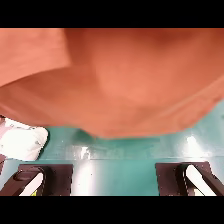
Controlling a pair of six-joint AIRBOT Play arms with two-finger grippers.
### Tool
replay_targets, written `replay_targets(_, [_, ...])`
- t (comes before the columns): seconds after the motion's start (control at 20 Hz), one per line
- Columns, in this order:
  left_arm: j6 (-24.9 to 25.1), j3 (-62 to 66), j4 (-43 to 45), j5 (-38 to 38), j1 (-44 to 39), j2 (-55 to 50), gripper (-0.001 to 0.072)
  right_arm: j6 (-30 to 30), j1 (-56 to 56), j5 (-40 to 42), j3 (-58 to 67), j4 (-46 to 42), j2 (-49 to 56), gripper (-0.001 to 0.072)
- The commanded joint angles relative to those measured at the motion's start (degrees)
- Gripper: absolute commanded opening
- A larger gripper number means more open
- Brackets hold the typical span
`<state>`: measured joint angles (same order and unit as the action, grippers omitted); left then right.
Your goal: Fold the shirts.
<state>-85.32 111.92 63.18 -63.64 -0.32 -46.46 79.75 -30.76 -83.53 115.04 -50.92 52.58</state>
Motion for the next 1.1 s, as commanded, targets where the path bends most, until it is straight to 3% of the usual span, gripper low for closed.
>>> replay_targets(0.0, [-1.3, -9.8, 0.9, -2.3, 0.0, -5.4, 0.0021, 1.4, 2.2, -3.6, -3.2, -0.3, 6.5, 0.0015])
replay_targets(0.1, [-1.3, -14.8, 0.6, -3.4, 0.0, -12.0, 0.0022, 1.4, 7.1, -4.6, -10.3, -1.8, 11.4, 0.0015])
replay_targets(0.35, [-1.2, -21.2, -0.7, -4.9, 0.0, -32.3, 0.0023, 2.9, 18.9, -2.4, -25.7, -21.8, 25.6, 0.0015])
replay_targets(0.55, [3.4, -21.2, -2.8, -2.6, 0.0, -45.5, 0.0022, 2.9, 21.4, 5.4, -24.3, -18.6, 37.8, 0.0015])
replay_targets(0.75, [5.0, -21.1, -1.8, 0.9, 0.1, -48.3, 0.0022, 2.7, 21.9, 5.8, -15.8, -15.9, 43.8, 0.0015])
replay_targets(0.9, [6.7, -21.3, 0.5, -4.8, 1.6, -48.3, 0.0022, 0.7, 21.4, 1.9, -17.0, -18.3, 41.8, 0.0015])
replay_targets(1.05, [7.8, -24.0, 5.9, -10.6, 2.4, -48.3, 0.0022, 0.5, 21.4, 2.8, -26.9, -20.4, 37.2, 0.0016])
